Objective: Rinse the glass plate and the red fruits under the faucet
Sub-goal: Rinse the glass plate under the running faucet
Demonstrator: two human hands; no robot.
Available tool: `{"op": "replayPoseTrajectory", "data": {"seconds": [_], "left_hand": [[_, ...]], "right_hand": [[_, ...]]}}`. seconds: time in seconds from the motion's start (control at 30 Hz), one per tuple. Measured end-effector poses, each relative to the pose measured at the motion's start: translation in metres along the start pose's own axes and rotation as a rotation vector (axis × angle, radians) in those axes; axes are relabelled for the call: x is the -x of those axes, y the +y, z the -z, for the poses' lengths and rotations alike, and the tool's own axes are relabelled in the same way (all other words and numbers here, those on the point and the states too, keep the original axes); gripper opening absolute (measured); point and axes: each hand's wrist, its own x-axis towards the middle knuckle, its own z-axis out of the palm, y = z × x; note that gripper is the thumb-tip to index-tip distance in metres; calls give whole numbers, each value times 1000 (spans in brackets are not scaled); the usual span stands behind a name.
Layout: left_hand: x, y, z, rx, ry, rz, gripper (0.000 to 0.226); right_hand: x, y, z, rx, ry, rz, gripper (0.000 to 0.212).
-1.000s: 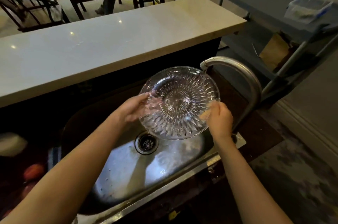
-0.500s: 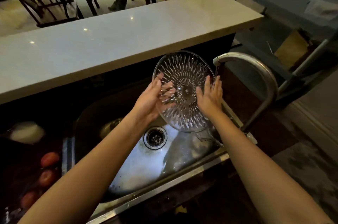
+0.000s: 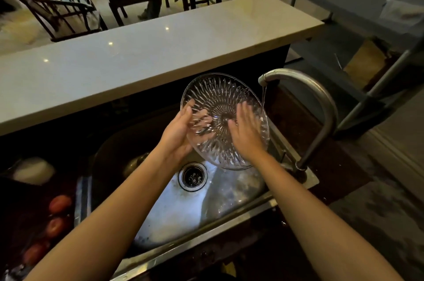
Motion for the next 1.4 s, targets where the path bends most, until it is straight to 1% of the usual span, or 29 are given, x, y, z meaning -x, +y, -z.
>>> {"op": "replayPoseTrajectory", "data": {"seconds": [0.07, 0.1, 0.13, 0.17, 0.23, 0.27, 0.33, 0.37, 0.4, 0.43, 0.5, 0.53, 0.57, 0.63, 0.67, 0.7, 0.73, 0.77, 0.8, 0.83, 0.9, 0.93, 0.97, 1.03, 1.1, 1.17, 1.23, 1.3, 1.4], "left_hand": [[-4, -2, 2, 19, 38, 6, 24], [-6, -3, 4, 43, 60, 23, 27], [-8, -4, 8, 81, 81, 52, 31], [-9, -7, 13, 126, 97, 84, 34], [-10, -15, 26, 184, 111, 133, 35], [-11, -21, 31, 199, 113, 154, 33], [-11, -33, 40, 234, 105, 186, 26], [-12, -39, 43, 258, 97, 199, 23], [-13, -45, 45, 290, 95, 211, 24], [-13, -50, 47, 323, 99, 223, 25], [-16, -59, 47, 342, 121, 232, 27], [-18, -62, 46, 316, 138, 238, 30], [-20, -65, 45, 283, 159, 250, 31], [-21, -66, 39, 187, 206, 289, 25], [-21, -67, 33, 88, 248, 301, 20], [-23, -68, 27, -85, 305, 296, 23], [-26, -71, 22, -334, 377, 256, 37], [-28, -75, 18, -648, 428, 177, 52], [-29, -78, 14, -958, 429, 66, 60], [-30, -82, 9, -1196, 386, -36, 62], [-29, -91, 0, -1465, 245, -188, 63], [-27, -97, -8, -1534, 145, -267, 64], [-26, -104, -16, -1545, 34, -348, 63], [-24, -111, -38, -1480, -164, -491, 59], [-33, -106, -56, -1510, -275, -617, 54], [-50, -91, -63, -1610, -281, -679, 52], [-68, -75, -60, -1675, -297, -667, 52], [-81, -63, -50, -1708, -302, -637, 53], [-86, -53, -20, -1732, -203, -529, 54]], "right_hand": [[17, -17, -10, 8, -71, 155, 60], [23, -18, -10, 16, -96, 189, 58], [25, -16, -6, 20, -91, 168, 56], [25, -11, 2, 26, -48, 93, 53], [26, 1, 22, 100, 96, -111, 51], [28, 6, 31, 146, 176, -170, 52], [31, 12, 43, 151, 304, -199, 53], [32, 13, 47, 84, 322, -233, 52], [31, 15, 50, -42, 315, -305, 49], [29, 16, 53, -212, 286, -416, 45], [24, 14, 55, -653, 192, -637, 38], [22, 14, 55, -843, 151, -684, 35], [23, 11, 55, -965, 136, -678, 32], [25, 6, 52, -984, 194, -616, 29], [26, 4, 51, -940, 249, -589, 28], [27, 1, 50, -896, 296, -567, 28], [28, -1, 50, -864, 333, -548, 29], [29, -2, 51, -843, 368, -531, 30], [30, -2, 53, -823, 405, -519, 30], [30, -3, 56, -815, 447, -511, 30], [31, -1, 63, -814, 523, -491, 29], [31, -2, 66, -801, 540, -479, 29], [31, -3, 68, -793, 546, -468, 29], [31, -6, 67, -725, 532, -473, 35], [33, -9, 62, -665, 493, -501, 44], [37, -9, 56, -751, 438, -545, 47], [41, -9, 55, -854, 416, -586, 47], [42, -5, 56, -850, 448, -610, 46], [41, -2, 65, -865, 515, -624, 46]]}}
